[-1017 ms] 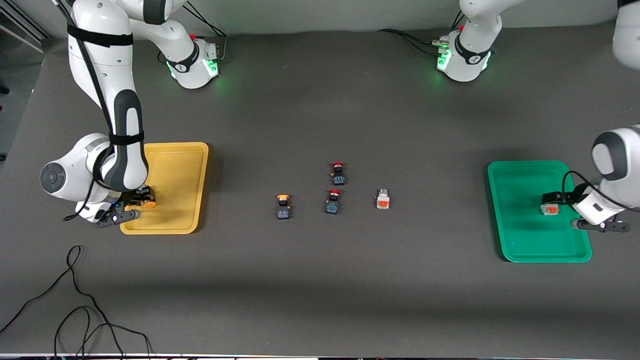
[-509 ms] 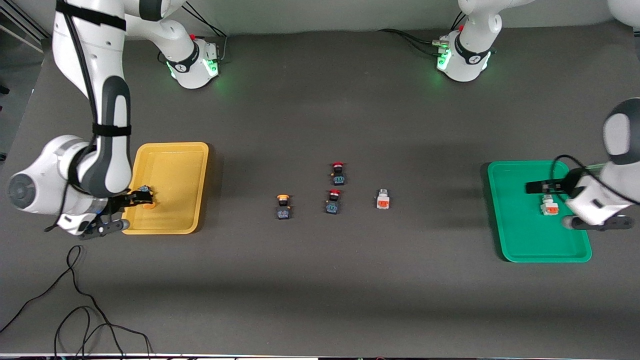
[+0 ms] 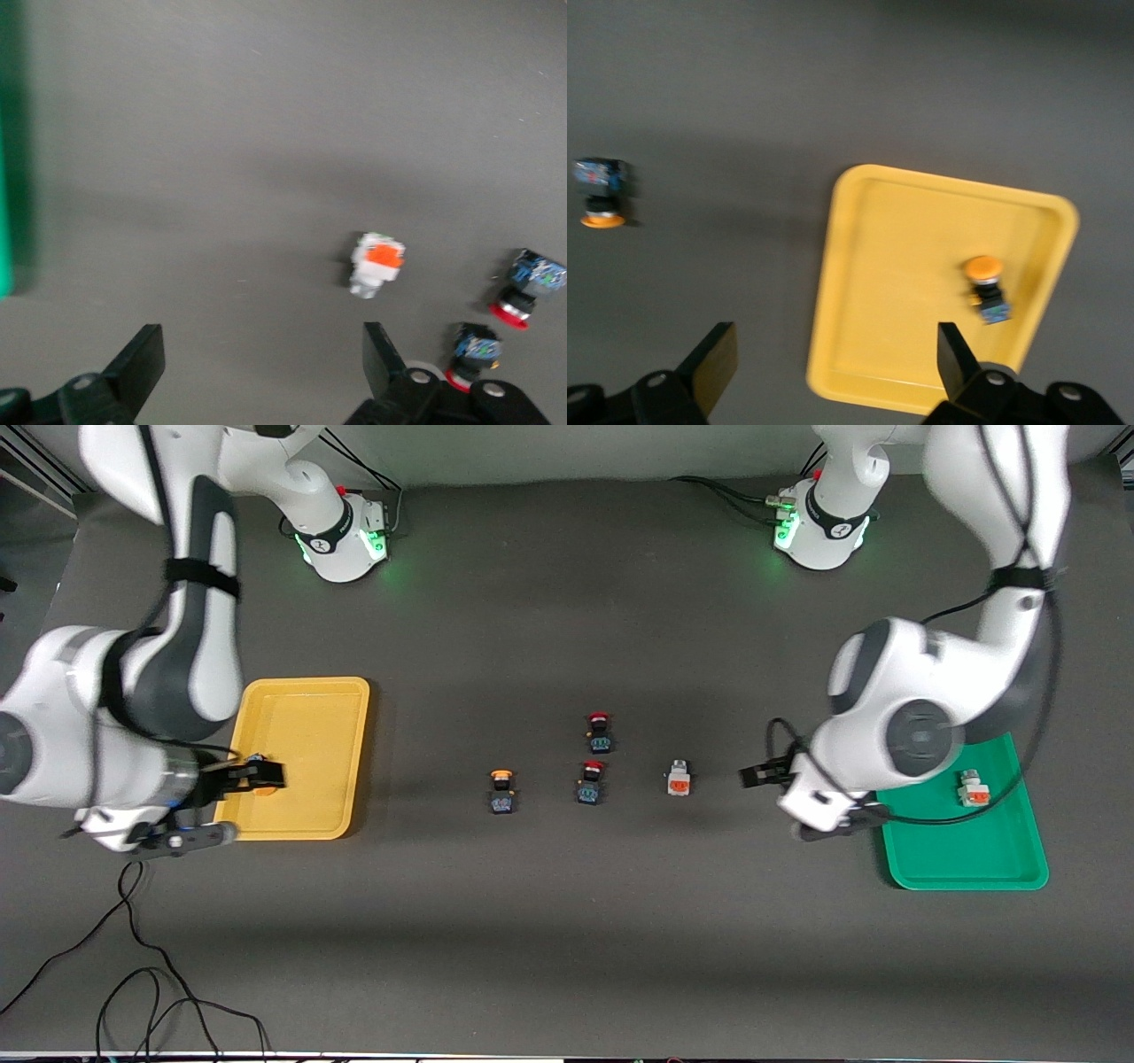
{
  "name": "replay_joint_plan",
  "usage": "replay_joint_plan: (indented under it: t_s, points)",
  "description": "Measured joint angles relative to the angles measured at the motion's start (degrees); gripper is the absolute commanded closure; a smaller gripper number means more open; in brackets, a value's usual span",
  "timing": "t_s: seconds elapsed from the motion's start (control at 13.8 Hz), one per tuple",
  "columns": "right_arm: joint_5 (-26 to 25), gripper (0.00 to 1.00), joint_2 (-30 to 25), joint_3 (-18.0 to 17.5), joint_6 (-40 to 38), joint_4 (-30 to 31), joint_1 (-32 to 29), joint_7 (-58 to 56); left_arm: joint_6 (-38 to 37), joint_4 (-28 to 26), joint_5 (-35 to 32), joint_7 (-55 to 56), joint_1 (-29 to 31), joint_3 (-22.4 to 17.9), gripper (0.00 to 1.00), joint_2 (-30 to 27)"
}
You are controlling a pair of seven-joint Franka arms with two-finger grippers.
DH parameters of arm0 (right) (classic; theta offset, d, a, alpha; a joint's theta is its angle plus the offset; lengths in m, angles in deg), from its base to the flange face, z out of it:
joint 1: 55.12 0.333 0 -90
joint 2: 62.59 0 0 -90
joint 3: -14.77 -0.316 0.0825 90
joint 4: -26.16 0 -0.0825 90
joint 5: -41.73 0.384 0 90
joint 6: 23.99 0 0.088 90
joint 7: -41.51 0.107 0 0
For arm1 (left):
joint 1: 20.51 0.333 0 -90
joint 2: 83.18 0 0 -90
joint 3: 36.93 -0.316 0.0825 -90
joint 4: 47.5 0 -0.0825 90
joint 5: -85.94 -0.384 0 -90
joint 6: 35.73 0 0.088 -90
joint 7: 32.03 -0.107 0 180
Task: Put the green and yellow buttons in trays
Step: 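Grasp a second yellow button with the right gripper while the left grasps a block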
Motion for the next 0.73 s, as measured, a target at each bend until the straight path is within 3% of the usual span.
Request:
replay_joint_plan:
  t_s: [0.15, 0.51, 0.73]
  points:
    - [0.0, 0.0, 0.6, -3.2, 2.1, -0.5, 4.3, 11.3, 3.2, 0.0, 0.0, 3.9, -2.8, 0.0, 0.01, 3.1]
    - [-0.1, 0.0, 1.7, -17.4, 8.4, -3.2, 6.1, 38.4, 13.1, -0.1, 0.0, 9.1, -8.1, -0.1, 0.01, 11.4]
    - [-0.3, 0.0, 3.2, -20.4, 12.5, -3.1, 6.2, 43.0, 17.4, -0.1, -0.4, 9.5, -10.2, -0.1, 0.02, 15.9]
